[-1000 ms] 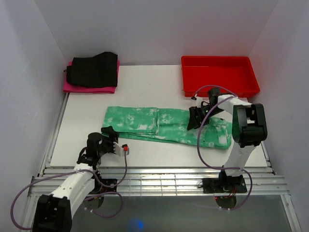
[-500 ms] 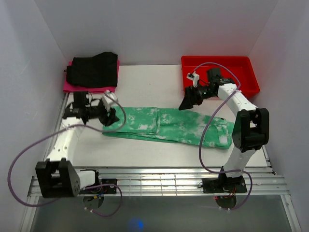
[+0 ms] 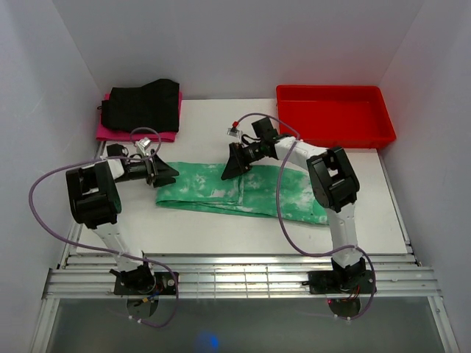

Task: Fold and stack the trousers
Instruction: Fold the trousers

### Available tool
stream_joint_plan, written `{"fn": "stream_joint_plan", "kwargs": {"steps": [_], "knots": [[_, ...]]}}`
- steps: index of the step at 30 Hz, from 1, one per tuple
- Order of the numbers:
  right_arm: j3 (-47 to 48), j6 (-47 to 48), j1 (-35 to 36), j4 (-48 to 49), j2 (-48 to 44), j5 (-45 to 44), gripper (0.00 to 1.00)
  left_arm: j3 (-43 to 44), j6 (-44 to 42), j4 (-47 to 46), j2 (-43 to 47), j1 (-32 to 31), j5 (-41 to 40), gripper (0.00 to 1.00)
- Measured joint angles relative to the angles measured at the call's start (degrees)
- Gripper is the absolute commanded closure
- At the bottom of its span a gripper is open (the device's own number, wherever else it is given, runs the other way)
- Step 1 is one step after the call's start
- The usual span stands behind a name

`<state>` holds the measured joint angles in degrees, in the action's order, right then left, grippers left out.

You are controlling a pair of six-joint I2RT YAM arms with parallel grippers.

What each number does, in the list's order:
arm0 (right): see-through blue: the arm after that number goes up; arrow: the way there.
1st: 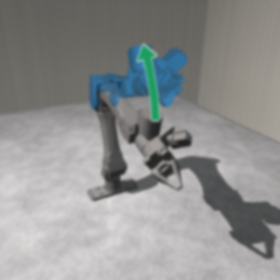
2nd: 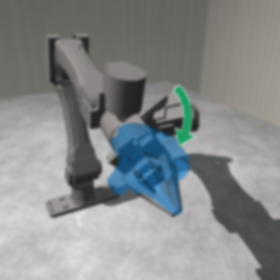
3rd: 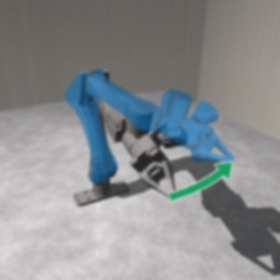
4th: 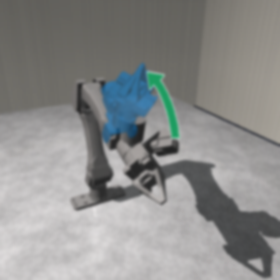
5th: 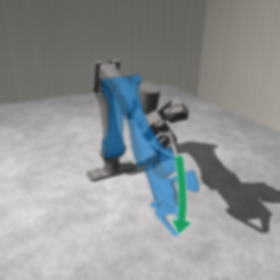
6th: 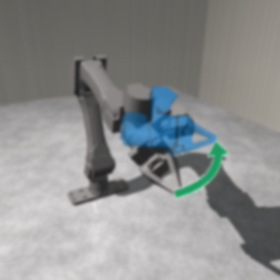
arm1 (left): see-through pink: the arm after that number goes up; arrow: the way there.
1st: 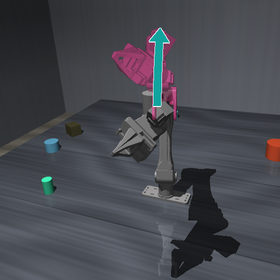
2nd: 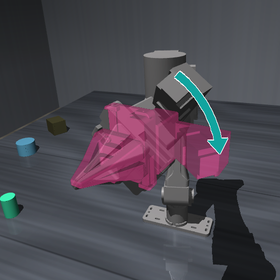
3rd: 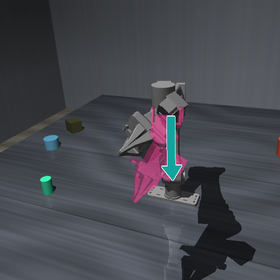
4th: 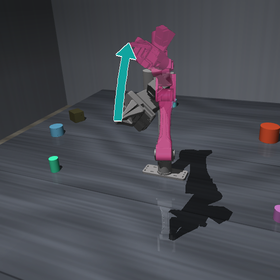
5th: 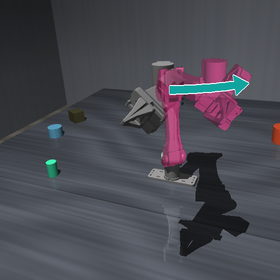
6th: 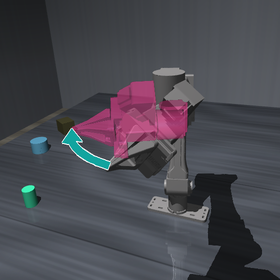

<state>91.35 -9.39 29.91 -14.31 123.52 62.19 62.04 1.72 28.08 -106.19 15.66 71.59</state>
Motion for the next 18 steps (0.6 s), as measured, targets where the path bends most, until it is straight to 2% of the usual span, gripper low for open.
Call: {"fn": "stream_joint_plan", "kwargs": {"steps": [5, 10, 13, 18], "knots": [[-5.7, -2.3, 1.0, 4.1, 3.2, 0.0, 0.03, -4.4, 4.9, -4.8, -7.5, 3.3, 0.1, 0.28], [-8.4, -2.1, 0.7, 7.7, 4.0, 2.1, 0.04, -4.1, 6.3, -5.2, -11.5, 7.5, 4.1, 0.28], [-8.3, -0.6, 0.7, 7.0, 3.9, 2.3, 0.04, -2.3, 1.3, -0.9, -11.4, 8.6, 4.6, 0.28], [-7.4, 3.2, 1.0, 2.6, 2.0, 1.6, 0.04, -0.4, -13.5, 12.0, -8.2, 8.9, 4.7, 0.28]]}}
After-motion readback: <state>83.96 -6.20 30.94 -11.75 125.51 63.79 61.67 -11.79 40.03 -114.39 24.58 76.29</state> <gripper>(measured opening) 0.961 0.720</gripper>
